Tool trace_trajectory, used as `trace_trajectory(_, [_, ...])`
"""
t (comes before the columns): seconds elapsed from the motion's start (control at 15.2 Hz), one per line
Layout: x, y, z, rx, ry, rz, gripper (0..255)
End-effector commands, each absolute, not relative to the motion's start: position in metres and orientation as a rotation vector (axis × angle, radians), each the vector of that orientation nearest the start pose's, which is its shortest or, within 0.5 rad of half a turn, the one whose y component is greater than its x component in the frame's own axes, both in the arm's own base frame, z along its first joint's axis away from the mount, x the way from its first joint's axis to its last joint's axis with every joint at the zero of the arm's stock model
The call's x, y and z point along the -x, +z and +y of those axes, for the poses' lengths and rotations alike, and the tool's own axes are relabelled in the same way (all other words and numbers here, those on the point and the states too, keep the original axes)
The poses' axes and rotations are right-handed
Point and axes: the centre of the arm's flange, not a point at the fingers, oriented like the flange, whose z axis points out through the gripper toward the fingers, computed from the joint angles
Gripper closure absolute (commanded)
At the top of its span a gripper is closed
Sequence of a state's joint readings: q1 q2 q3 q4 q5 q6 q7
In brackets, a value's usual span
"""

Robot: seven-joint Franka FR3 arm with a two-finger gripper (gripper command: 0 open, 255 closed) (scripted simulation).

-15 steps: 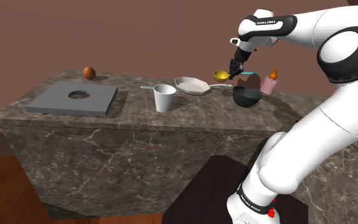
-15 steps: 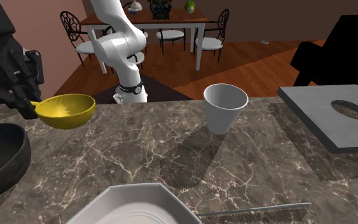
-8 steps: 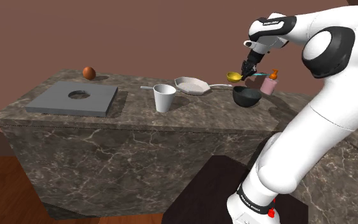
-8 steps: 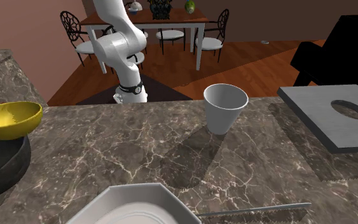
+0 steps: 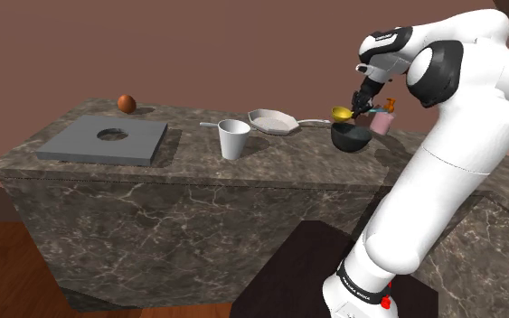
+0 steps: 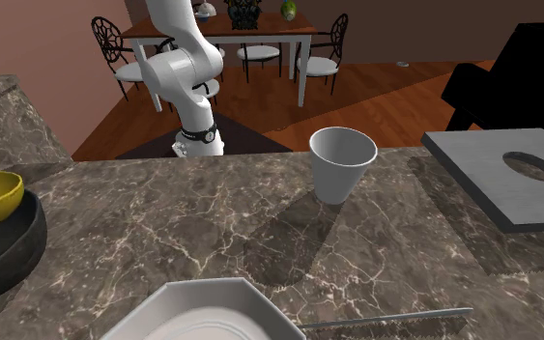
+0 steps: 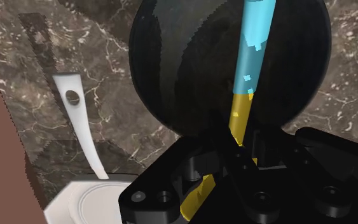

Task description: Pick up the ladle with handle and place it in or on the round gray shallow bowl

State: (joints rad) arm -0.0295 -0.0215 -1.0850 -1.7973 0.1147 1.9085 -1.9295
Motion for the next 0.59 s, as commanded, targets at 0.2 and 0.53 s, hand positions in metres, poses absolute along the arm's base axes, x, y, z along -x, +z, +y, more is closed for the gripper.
trace_trajectory(0.2, [-0.256, 0.527, -0.513, 3.003, -0.22, -1.24, 255])
trace_trajectory(0.53, [-0.256, 0.501, -0.513, 3.003, -0.22, -1.24, 255])
